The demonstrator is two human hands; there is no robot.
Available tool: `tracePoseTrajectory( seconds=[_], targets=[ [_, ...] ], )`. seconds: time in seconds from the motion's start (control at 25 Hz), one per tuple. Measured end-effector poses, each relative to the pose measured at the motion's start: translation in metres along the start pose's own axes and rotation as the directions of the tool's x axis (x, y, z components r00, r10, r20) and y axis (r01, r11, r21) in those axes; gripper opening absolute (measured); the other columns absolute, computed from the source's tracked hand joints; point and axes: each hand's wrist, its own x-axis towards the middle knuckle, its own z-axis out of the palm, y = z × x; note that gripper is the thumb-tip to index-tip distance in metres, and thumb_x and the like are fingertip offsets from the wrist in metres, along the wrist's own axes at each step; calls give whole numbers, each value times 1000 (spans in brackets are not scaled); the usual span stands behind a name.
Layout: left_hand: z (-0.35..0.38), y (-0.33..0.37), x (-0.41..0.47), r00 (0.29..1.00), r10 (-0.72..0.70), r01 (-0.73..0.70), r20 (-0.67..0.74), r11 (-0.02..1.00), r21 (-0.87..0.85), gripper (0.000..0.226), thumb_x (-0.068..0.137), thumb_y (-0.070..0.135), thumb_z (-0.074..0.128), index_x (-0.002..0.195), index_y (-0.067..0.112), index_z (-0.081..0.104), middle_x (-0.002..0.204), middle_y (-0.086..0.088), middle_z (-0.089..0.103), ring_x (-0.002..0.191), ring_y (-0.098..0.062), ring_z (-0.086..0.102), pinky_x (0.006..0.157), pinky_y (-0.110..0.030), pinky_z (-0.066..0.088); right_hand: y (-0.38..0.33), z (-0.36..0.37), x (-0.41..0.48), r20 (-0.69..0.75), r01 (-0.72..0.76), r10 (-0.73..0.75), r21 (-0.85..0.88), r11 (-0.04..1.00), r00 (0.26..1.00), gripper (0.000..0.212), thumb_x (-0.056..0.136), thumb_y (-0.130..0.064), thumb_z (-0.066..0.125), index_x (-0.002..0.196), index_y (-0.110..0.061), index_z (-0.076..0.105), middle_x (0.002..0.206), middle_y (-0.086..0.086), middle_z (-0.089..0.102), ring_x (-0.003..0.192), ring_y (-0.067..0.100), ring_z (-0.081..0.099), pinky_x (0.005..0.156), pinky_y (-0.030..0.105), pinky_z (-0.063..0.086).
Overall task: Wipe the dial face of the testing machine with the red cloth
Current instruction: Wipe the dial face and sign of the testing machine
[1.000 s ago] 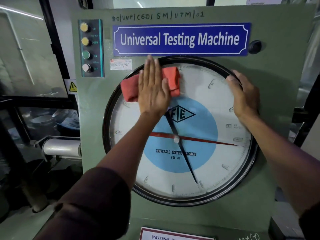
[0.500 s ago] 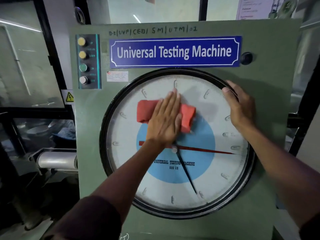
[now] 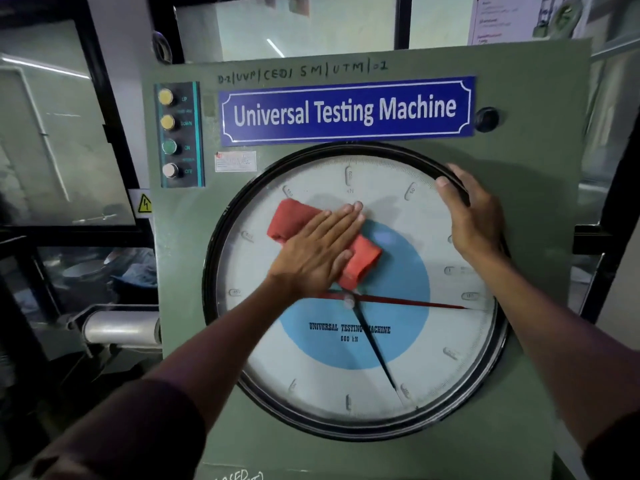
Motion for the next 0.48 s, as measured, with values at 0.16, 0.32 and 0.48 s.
tracePoseTrajectory(
  seconds=[0.16, 0.32, 0.48],
  targets=[
    [-16, -22, 44, 902, -409, 399, -137, 912, -97, 62, 111, 35, 22, 166, 7, 15, 174, -8, 4, 162, -21, 9, 132, -41, 11, 4, 2, 1, -10, 10, -11, -13, 1000, 1000, 65, 91, -68, 50, 143, -31, 63, 140, 1, 69, 131, 18, 61, 111, 39, 47],
    [9, 41, -11, 991, -128, 130, 25, 987, -92, 62, 110, 36, 27, 166, 9, 18, 175, -7, 9, 162, -19, 9, 130, -43, 18, 2, 5, 0, -37, 19, -20, -14, 1000, 999, 65, 92, -67, 50, 142, -28, 65, 138, 4, 70, 129, 21, 63, 109, 43, 48],
    [-7, -11, 25, 1000, 21, -20, 20, 997, -69, 63, 111, 37, 28, 167, 11, 13, 175, -7, 7, 163, -18, 4, 132, -35, 6, 3, 4, 0, -40, 40, -41, -9, 999, 998, 64, 93, -65, 51, 141, -25, 66, 139, 4, 70, 129, 20, 62, 109, 40, 48]
  ],
)
